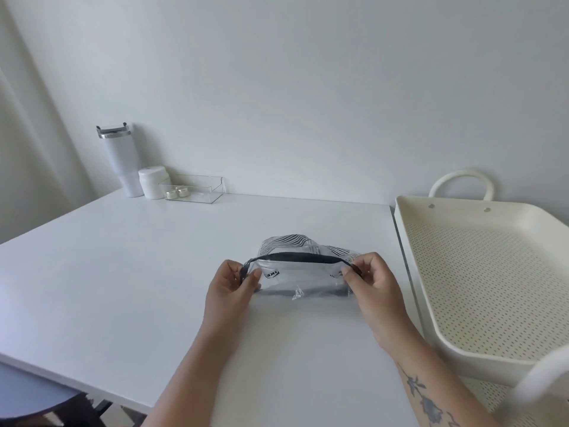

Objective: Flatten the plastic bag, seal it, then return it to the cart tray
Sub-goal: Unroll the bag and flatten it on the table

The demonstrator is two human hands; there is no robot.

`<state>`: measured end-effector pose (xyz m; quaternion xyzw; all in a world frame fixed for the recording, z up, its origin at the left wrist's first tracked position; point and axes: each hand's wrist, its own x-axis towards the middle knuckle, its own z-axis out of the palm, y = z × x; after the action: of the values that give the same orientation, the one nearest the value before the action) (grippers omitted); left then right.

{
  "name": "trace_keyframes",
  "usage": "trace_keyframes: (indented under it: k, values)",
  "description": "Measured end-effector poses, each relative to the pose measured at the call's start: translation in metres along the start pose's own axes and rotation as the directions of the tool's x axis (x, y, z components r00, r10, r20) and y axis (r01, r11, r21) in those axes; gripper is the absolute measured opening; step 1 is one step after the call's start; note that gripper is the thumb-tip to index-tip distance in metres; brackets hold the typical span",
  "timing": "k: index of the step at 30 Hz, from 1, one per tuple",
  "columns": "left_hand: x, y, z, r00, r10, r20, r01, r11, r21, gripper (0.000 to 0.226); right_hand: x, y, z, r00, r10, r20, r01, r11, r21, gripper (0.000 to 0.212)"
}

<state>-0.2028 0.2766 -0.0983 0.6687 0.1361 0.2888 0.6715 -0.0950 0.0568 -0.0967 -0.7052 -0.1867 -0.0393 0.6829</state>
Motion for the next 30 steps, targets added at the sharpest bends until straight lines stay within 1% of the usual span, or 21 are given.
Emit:
trace_keyframes:
  k: [3, 7, 10, 12, 14, 16, 19, 21, 22, 24, 25, 27, 29, 30]
  values:
    - [-0.003, -0.001, 0.005, 0.993, 0.027, -0.112, -0.012, 0.992, 0.129, 0.033, 0.001, 0.001, 0.002, 0.992, -0.053, -0.118, 0.043, 0.995, -0.091, 0.025]
    - [-0.004, 0.000, 0.011, 0.971, 0.066, -0.230, -0.001, 0.963, 0.270, 0.040, 0.001, -0.001, 0.007, 0.970, -0.112, -0.213, 0.075, 0.982, -0.174, 0.033]
    - [-0.005, 0.002, 0.014, 0.954, 0.136, -0.266, -0.030, 0.929, 0.369, 0.043, 0.001, -0.006, 0.014, 0.954, -0.156, -0.255, 0.102, 0.972, -0.214, 0.041]
    - [-0.006, 0.004, 0.017, 0.946, 0.175, -0.273, -0.037, 0.895, 0.444, 0.044, 0.000, -0.011, 0.021, 0.947, -0.155, -0.280, 0.087, 0.966, -0.242, 0.039]
    - [-0.008, 0.006, 0.020, 0.944, 0.191, -0.270, -0.039, 0.876, 0.482, 0.044, -0.001, -0.012, 0.025, 0.937, -0.187, -0.296, 0.086, 0.942, -0.324, 0.038]
    - [-0.008, 0.006, 0.018, 0.944, 0.172, -0.283, -0.024, 0.888, 0.459, 0.041, -0.003, -0.014, 0.026, 0.953, -0.148, -0.264, 0.068, 0.954, -0.291, 0.033]
    - [-0.006, 0.005, 0.012, 0.959, 0.109, -0.260, -0.011, 0.936, 0.351, 0.039, -0.009, -0.013, 0.016, 0.990, -0.028, -0.142, 0.003, 0.985, -0.172, 0.021]
    - [-0.009, 0.007, 0.009, 0.979, 0.071, -0.190, -0.025, 0.972, 0.234, 0.033, -0.015, -0.011, 0.006, 0.996, 0.094, -0.009, -0.094, 0.996, 0.001, 0.013]
    - [-0.010, 0.007, 0.008, 0.989, 0.057, -0.140, -0.034, 0.987, 0.160, 0.027, -0.018, -0.008, 0.000, 0.989, 0.133, 0.063, -0.138, 0.988, 0.072, 0.015]
    - [-0.012, 0.005, 0.005, 0.999, 0.021, -0.029, -0.021, 1.000, 0.007, 0.019, -0.023, -0.005, -0.007, 0.977, 0.150, 0.151, -0.167, 0.980, 0.104, 0.022]
    - [-0.012, 0.004, 0.003, 1.000, 0.003, 0.009, -0.003, 0.999, -0.039, 0.020, -0.024, -0.006, -0.008, 0.976, 0.149, 0.159, -0.166, 0.981, 0.103, 0.024]
    - [-0.012, 0.005, -0.001, 0.999, -0.013, 0.032, 0.015, 0.998, -0.062, 0.019, -0.024, -0.007, -0.008, 0.981, 0.146, 0.131, -0.162, 0.979, 0.124, 0.021]
    - [-0.013, 0.006, -0.002, 1.000, -0.005, 0.005, 0.005, 1.000, -0.012, 0.018, -0.024, -0.009, -0.005, 0.985, 0.147, 0.084, -0.155, 0.983, 0.095, 0.020]
    - [-0.013, 0.006, -0.001, 1.000, 0.001, -0.015, 0.000, 1.000, 0.031, 0.021, -0.024, -0.009, -0.003, 0.989, 0.133, 0.063, -0.136, 0.990, 0.041, 0.019]
